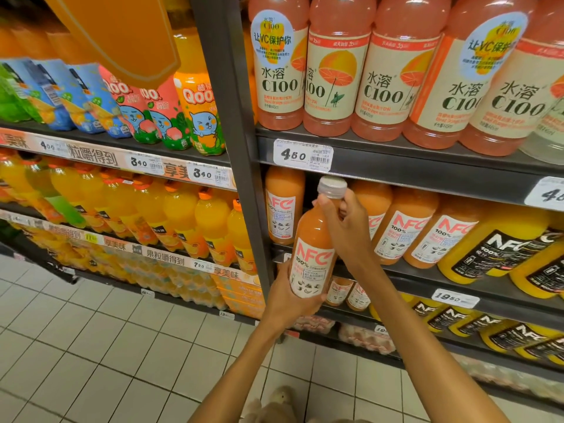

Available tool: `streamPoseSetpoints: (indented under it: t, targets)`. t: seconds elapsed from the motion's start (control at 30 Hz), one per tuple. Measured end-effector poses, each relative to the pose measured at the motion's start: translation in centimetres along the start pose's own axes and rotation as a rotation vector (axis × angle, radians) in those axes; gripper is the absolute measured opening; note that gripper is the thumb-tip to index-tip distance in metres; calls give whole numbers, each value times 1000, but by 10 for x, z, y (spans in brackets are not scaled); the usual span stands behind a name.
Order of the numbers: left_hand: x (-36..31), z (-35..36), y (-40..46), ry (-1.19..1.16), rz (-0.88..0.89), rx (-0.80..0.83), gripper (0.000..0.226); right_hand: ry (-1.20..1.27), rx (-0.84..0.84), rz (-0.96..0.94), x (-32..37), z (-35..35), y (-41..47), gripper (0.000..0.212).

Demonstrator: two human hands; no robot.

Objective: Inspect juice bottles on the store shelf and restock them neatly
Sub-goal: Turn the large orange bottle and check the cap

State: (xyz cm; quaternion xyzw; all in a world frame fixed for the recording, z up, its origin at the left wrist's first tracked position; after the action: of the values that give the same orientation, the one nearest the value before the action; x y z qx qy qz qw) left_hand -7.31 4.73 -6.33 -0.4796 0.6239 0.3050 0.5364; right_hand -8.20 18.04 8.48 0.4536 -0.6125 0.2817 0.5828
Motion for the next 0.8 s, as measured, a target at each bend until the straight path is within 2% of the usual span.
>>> streamPoseSetpoints:
  t: [0.1, 0.23, 0.37, 0.53, 0.57, 0.67, 0.8]
  targets:
    - [-1, -1, -20, -49, -5, 25, 73, 70, -17, 19, 1, -13, -5, 18]
    - [-10, 1, -47, -139, -105, 161, 68, 206, -21, 97, -6, -33, -12, 8]
    - [-26, 9, -78, -300, -202, 296, 64, 390, 67, 288, -25, -35, -26, 19]
    - [-40, 27, -114, -491, -290, 420, 91, 695, 209, 488, -37, -33, -49, 52]
    - [-43, 32, -120, -573, -302, 428, 91, 713, 229, 495, -37, -33, -54, 56]
    - [-51, 44, -133, -794, -345, 402, 96, 704, 258, 447, -28, -36, -60, 51]
    - [-55, 53, -141, -840, -362, 341, 98, 607, 219, 407, -14, -48, -65, 44]
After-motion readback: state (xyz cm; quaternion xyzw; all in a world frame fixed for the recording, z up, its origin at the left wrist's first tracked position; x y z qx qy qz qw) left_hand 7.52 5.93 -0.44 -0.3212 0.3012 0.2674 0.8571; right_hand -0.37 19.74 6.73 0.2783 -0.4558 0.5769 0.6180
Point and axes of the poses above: each hand's wrist, its own y-axis towards the middle knuckle, its own z-axis out of the palm, x = y × z, the point moved 8 cm from there along y, towards the middle knuckle
